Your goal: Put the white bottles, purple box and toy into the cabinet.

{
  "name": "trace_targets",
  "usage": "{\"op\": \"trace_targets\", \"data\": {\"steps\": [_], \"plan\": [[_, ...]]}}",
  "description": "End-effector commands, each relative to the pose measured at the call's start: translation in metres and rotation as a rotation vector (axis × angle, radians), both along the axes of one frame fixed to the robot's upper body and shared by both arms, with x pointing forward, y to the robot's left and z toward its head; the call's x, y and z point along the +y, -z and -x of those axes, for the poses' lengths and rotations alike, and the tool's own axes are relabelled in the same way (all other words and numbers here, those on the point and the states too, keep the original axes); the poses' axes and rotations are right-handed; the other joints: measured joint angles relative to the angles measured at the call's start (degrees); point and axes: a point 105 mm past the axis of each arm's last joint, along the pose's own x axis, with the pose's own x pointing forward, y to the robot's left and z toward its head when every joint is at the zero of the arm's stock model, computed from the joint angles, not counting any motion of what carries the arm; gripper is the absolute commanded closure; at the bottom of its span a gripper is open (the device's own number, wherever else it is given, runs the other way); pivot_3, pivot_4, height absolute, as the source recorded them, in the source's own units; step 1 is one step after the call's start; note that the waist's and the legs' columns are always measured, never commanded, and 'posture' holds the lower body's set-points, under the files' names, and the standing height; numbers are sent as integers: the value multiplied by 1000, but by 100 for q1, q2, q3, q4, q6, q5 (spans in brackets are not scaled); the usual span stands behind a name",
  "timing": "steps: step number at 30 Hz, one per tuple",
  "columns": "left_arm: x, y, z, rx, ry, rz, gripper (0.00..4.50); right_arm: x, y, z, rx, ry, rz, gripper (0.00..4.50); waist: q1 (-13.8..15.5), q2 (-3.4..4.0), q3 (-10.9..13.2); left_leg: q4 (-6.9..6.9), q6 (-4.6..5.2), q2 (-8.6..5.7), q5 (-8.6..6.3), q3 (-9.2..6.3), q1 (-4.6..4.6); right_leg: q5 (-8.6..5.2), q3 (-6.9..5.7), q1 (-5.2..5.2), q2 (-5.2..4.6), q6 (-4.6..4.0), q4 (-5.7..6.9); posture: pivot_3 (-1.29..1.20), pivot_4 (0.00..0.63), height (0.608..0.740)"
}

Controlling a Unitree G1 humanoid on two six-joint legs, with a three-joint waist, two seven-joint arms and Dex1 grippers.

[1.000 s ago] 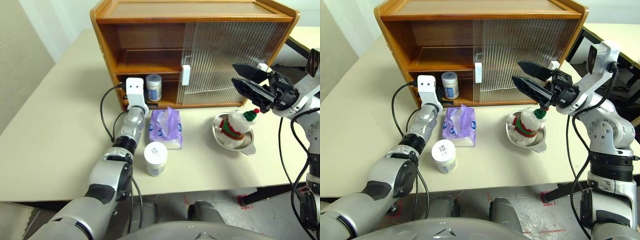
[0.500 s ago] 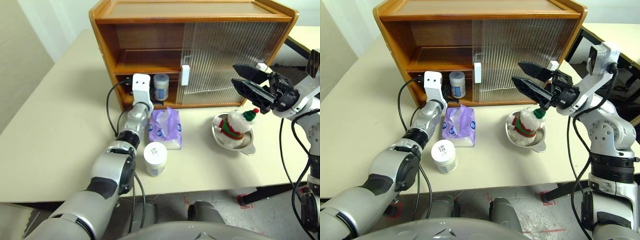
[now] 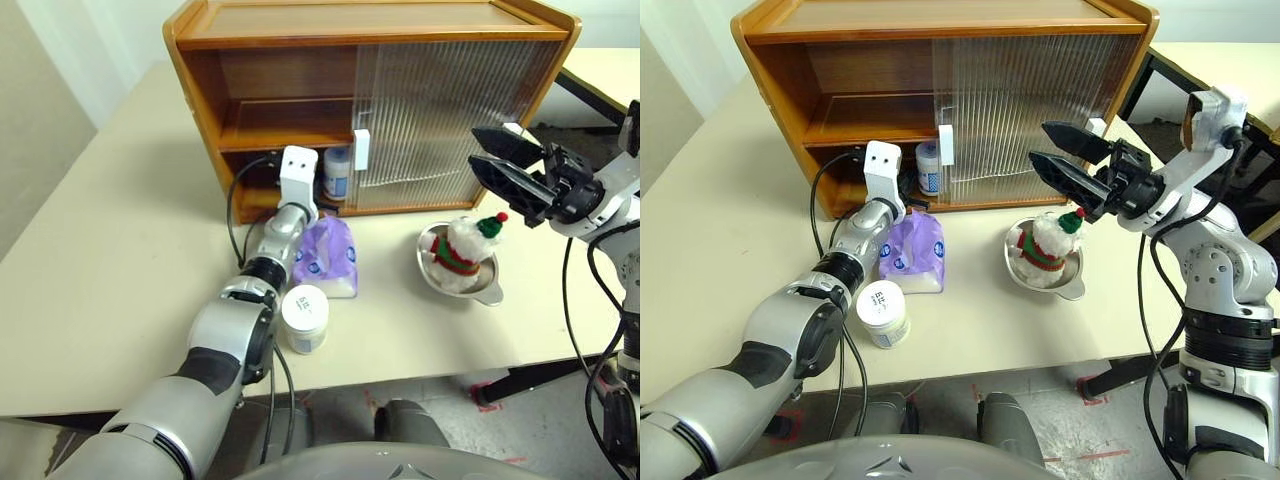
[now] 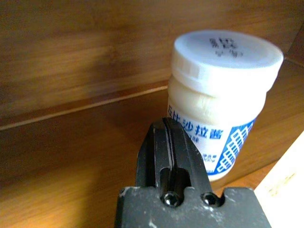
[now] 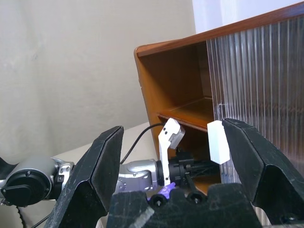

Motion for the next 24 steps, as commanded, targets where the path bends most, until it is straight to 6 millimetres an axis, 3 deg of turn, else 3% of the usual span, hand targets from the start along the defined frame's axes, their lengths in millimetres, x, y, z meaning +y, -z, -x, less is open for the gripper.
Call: {"op": "trace_targets", "data": {"steps": [1, 7, 13, 20, 24], "plan": [[11, -9, -4, -30, -37, 4, 4482, 2, -3, 3, -11, -13, 7, 0, 0, 0, 0, 0, 0, 0, 0, 0, 0, 0, 0, 0, 0, 0, 0, -26, 0, 740], [32, -14, -6, -65, -96, 34, 4482, 3, -2, 1, -9, -23, 4, 0, 16, 0, 0, 0, 0, 0, 0, 1, 1, 1, 3, 0, -1, 2, 0, -4, 0, 740], [34, -15, 0, -85, -68, 71, 4482, 5, -1, -2, -9, -35, 0, 0, 26, 0, 0, 0, 0, 0, 0, 1, 0, 2, 5, -1, -4, 2, -1, 12, 0, 740], [32, -15, 19, -87, 22, 123, 4482, 7, 0, -4, -9, -42, -4, 0, 28, 0, 0, 0, -10, 2, -6, 2, 2, 3, 11, -4, -5, 0, 7, 25, 0, 740], [35, -26, 33, -100, 90, 139, 4482, 8, 1, -5, -8, -46, -6, 0, 27, 0, 0, 0, -11, 2, -6, 4, 4, 4, 13, -4, -7, -2, 11, 34, 0, 740]]}}
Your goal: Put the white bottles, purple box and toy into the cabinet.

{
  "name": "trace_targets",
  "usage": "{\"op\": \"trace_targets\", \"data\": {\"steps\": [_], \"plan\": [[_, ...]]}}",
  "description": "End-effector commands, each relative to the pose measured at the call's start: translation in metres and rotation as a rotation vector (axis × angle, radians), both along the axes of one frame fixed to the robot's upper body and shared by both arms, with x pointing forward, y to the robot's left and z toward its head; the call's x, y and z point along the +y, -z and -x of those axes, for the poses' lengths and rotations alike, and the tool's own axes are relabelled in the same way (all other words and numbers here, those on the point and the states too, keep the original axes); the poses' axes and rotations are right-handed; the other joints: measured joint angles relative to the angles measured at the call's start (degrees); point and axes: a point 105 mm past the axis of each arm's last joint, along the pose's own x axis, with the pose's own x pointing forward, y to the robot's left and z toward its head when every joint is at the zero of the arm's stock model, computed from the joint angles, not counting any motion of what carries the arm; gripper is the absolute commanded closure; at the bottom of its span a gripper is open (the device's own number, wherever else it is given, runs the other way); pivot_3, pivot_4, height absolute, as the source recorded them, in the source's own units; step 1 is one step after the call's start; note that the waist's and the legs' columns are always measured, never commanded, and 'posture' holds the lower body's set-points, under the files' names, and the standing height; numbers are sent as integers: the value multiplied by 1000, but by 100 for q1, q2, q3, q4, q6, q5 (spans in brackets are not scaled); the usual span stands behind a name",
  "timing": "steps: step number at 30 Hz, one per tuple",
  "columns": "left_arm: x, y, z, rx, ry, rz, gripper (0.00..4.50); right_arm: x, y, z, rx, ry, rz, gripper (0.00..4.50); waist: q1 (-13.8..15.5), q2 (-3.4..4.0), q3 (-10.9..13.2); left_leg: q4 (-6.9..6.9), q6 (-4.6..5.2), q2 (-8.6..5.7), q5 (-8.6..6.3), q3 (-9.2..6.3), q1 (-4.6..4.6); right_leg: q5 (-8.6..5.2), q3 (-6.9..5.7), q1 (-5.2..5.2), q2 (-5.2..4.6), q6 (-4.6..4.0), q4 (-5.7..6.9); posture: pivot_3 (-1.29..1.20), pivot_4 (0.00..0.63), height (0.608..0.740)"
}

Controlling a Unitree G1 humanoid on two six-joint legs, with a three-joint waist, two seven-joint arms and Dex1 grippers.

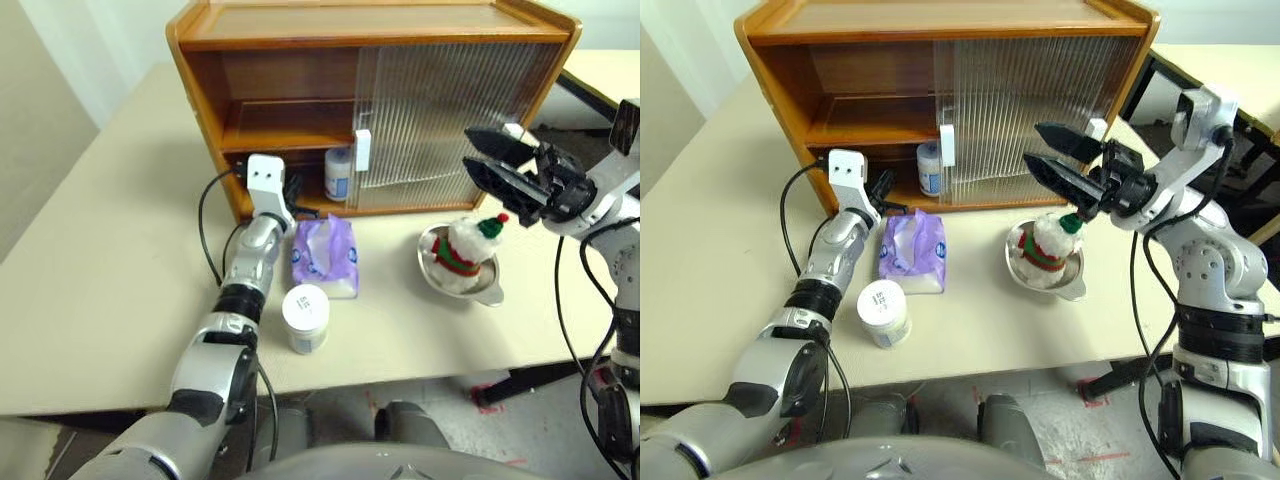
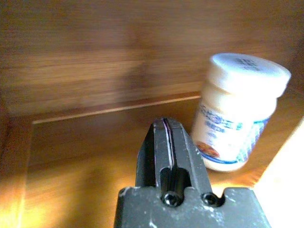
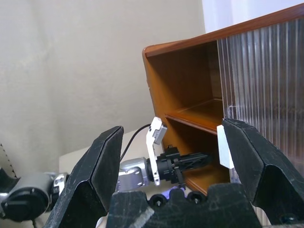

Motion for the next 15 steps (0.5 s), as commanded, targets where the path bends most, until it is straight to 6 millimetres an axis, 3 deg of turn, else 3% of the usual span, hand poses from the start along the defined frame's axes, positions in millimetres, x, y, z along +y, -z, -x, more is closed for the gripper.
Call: {"op": "trace_targets", "data": {"steps": [1, 13, 15], "plan": [[-1, -14, 9, -24, 64, 6, 4482, 0, 0, -1, -12, 2, 3, 0, 1, 0, 0, 0, 0, 0, 0, 0, 1, 0, 1, 0, 0, 0, 1, 36, 0, 740], [13, -43, 44, -40, 326, 56, 165, 2, 0, -4, -14, -7, -6, 0, 1, 2, -1, 0, 10, 1, 6, 4, 7, 0, 9, 0, 3, -1, 4, 49, 0, 740], [20, -46, 54, -48, 395, 42, 74, 2, 0, -4, -15, -7, -7, 0, -2, 2, -1, 0, 10, 1, 6, 5, 7, 0, 9, 0, 2, -1, 4, 49, 0, 740]]}}
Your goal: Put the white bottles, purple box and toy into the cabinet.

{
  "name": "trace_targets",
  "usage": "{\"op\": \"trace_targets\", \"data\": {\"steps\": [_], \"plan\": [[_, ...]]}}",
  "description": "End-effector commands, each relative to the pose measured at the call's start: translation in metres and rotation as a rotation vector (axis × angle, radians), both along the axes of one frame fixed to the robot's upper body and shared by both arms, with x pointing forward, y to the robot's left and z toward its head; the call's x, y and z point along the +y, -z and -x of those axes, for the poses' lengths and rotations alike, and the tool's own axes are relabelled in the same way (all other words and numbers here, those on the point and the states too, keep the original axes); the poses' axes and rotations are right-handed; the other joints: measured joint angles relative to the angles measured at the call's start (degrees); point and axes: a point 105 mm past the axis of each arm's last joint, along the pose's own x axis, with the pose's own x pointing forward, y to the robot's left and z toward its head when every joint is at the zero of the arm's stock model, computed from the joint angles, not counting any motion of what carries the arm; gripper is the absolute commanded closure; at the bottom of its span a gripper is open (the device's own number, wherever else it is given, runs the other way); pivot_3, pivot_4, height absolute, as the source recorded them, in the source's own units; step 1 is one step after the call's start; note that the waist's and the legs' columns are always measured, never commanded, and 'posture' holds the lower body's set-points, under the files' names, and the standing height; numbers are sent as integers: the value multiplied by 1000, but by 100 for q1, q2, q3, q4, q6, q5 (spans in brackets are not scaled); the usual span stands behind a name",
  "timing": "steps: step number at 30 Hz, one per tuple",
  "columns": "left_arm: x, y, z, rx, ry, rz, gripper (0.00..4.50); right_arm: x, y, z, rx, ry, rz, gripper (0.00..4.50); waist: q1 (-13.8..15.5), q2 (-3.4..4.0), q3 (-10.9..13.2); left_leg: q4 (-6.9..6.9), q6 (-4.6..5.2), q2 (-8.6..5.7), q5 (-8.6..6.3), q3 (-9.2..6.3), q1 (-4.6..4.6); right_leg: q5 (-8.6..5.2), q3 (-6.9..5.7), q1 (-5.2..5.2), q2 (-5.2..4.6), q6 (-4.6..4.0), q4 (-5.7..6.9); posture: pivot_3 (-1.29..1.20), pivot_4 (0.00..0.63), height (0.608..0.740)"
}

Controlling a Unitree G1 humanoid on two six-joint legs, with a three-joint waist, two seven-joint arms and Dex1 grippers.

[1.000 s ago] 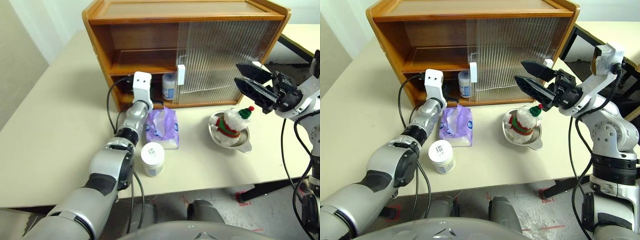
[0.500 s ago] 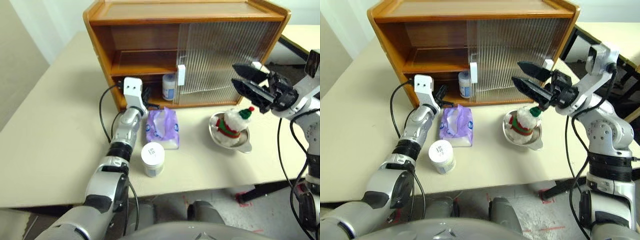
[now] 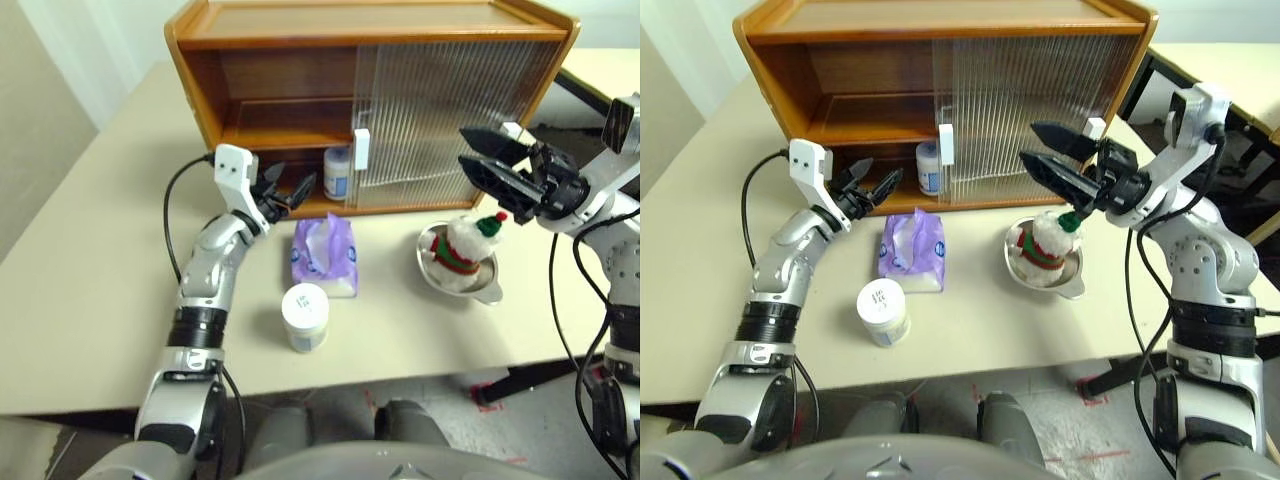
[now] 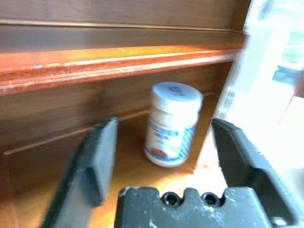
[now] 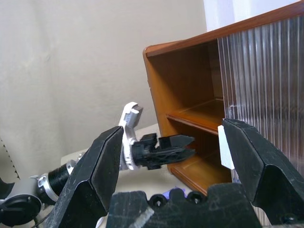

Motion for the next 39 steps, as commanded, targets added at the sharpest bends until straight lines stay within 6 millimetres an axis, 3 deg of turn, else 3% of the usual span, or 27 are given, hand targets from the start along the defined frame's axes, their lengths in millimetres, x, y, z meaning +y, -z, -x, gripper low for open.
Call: {"op": "trace_targets", "data": {"steps": [1, 8, 12, 17, 21, 33, 39], "plan": [[10, -4, 20, -14, 139, -12, 74, 0, -2, -1, -17, 0, 0, 0, -8, 1, 0, 0, 0, 0, 0, 1, 1, 0, 1, 0, 0, 0, 0, 49, 0, 740], [40, 1, 59, -46, 385, -87, 74, 0, -2, -2, -17, -3, -2, 0, -8, 2, 0, -1, -6, 6, -3, 5, 6, -12, -3, -3, -10, -21, 2, 64, 0, 740], [51, 4, 84, -28, 509, -100, 74, 1, -2, -3, -17, -9, -3, 0, 0, 4, 2, -5, -25, 7, -15, 6, 4, -18, -21, -8, -69, -32, 3, 75, 0, 740], [59, 14, 111, 6, 633, -137, 74, 2, -3, -5, -17, -21, 1, 0, 2, 11, 6, -13, -29, 7, -17, 5, 2, -23, -31, -11, -79, -39, 3, 85, 0, 740], [64, 34, 134, 62, 736, -206, 74, 3, -4, -6, -19, -29, 8, 0, 6, 17, 8, -17, -30, 7, -18, 5, 1, -26, -32, -13, -83, -43, 3, 88, 0, 740], [55, 66, 152, 43, 900, -341, 74, 1, -7, -5, -20, -28, 21, 0, 23, 27, 14, -25, -31, 10, -18, 5, -12, -31, -41, -32, -89, -49, 3, 67, 0, 740], [42, 74, 147, 24, 938, -340, 74, 0, -8, -4, -21, -19, 26, 0, 13, 28, 15, -25, -29, 10, -17, 6, -17, -30, -42, -35, -89, -47, 3, 49, 0, 740]]}}
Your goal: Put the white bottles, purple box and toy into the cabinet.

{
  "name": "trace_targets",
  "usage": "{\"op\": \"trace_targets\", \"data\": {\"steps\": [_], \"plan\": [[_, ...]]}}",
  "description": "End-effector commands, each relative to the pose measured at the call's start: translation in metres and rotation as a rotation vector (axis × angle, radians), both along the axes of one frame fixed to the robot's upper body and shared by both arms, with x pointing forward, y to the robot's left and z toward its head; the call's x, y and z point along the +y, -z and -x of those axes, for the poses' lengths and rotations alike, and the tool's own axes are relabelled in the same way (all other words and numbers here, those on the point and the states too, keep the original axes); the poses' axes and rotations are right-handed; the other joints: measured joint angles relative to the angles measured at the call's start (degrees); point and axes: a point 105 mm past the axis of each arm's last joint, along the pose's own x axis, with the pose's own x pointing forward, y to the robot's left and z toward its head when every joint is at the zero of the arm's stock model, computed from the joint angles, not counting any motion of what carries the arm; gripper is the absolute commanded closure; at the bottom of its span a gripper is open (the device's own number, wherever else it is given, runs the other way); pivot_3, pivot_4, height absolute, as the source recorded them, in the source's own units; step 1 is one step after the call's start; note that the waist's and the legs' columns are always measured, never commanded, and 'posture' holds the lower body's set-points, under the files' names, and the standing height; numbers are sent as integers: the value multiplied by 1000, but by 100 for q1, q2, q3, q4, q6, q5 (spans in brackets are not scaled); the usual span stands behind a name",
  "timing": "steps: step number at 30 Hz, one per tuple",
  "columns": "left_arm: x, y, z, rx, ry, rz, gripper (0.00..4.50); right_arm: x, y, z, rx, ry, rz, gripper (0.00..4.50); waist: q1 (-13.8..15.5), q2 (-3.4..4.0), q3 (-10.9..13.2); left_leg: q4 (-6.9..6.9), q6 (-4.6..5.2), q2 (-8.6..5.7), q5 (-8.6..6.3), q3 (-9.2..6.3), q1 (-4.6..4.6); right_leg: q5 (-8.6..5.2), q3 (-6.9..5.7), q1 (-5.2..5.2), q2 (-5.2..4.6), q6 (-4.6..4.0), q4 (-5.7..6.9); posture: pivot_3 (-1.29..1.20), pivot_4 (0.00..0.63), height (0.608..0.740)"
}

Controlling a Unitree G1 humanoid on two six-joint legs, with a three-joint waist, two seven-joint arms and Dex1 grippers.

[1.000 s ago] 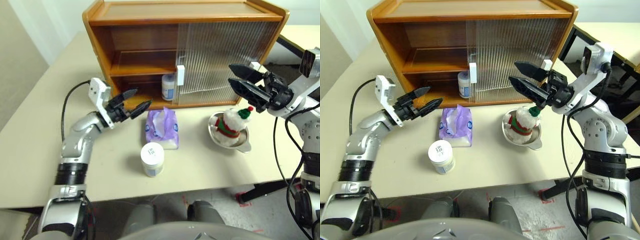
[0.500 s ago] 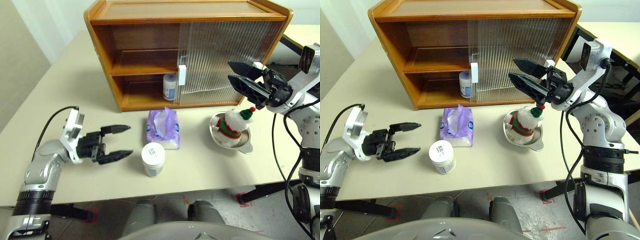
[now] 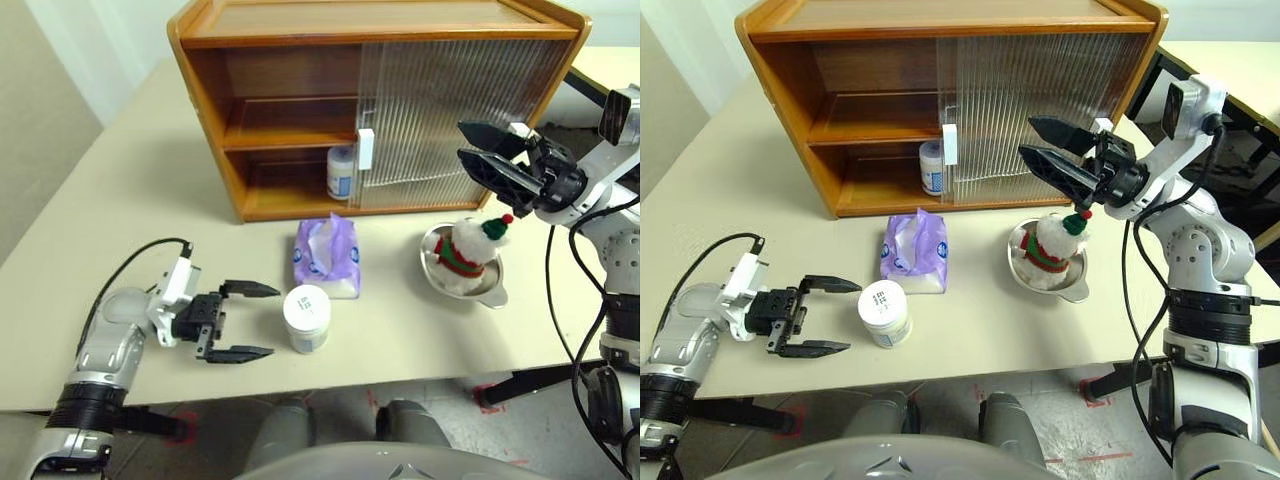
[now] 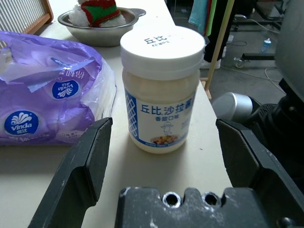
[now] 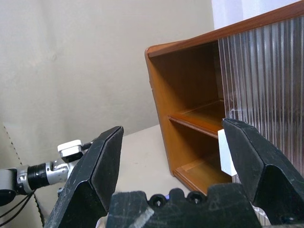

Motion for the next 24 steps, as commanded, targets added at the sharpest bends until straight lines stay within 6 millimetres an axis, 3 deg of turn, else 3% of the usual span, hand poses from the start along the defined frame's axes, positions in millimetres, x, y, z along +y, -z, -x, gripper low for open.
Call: {"op": "trace_targets", "data": {"steps": [1, 13, 24], "plan": [[-7, 6, -3, -6, 31, -16, 74, 0, -3, 2, -9, 4, 16, 0, -7, 0, 0, 0, 1, 0, 1, 0, 0, 0, 0, 0, 1, 0, 0, 47, 0, 740], [-27, 8, -4, -15, 91, 8, 74, -4, -3, 6, -7, 28, 21, 0, -33, 0, 0, 1, 27, 0, 16, 5, 1, -1, 3, 0, 9, 7, 2, 16, 0, 740], [-31, 17, -2, 5, 95, 14, 74, -5, -3, 7, -6, 39, 22, 0, -33, 0, 0, 4, 30, 0, 17, 11, 2, -2, 4, 2, 15, 11, 3, 6, 0, 740]]}}
